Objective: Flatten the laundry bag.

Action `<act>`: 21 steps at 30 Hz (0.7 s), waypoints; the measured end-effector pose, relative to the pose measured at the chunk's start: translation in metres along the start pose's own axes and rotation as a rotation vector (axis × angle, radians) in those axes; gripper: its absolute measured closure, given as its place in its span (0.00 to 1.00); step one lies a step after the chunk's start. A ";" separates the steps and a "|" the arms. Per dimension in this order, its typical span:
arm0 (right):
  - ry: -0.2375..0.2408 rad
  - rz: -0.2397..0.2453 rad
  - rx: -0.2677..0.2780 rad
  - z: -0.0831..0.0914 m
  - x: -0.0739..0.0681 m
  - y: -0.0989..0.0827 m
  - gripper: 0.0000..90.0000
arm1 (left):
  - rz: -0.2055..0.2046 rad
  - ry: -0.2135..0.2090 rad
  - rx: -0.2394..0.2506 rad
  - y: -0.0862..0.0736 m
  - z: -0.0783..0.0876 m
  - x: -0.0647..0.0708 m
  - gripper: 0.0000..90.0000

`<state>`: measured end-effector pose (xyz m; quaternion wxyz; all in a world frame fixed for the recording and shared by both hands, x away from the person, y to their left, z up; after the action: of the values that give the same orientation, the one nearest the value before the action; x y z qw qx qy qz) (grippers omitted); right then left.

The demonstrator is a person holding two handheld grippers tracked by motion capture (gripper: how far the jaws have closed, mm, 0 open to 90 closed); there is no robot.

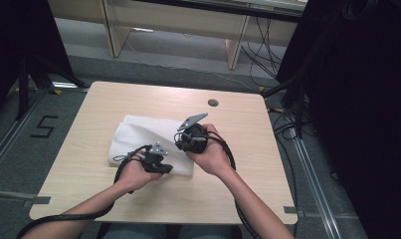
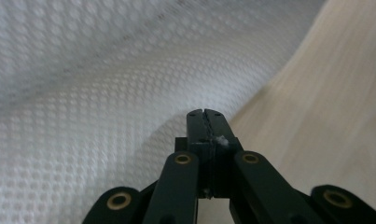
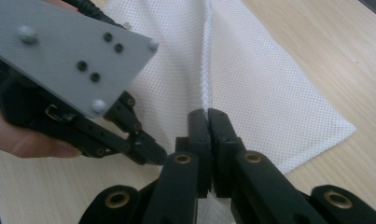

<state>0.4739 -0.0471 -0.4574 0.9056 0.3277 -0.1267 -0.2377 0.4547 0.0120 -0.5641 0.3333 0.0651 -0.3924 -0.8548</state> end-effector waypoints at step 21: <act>-0.005 -0.015 0.008 -0.002 -0.003 -0.006 1.00 | -0.065 0.011 -0.071 -0.019 0.038 -0.016 0.98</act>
<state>0.4698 -0.0480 -0.4633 0.9022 0.3316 -0.1274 -0.2446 0.4436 0.0546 -0.5540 0.3094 0.0707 -0.3575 -0.8783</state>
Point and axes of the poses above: each handheld gripper's, and its own axes: z roughly backward along the jaws, y roughly out of its top, x roughly to its right, the point moved 10 cm from there along -z, roughly forward along the jaws, and after that the axes turned 1 degree about x, right-handed, at the moved point
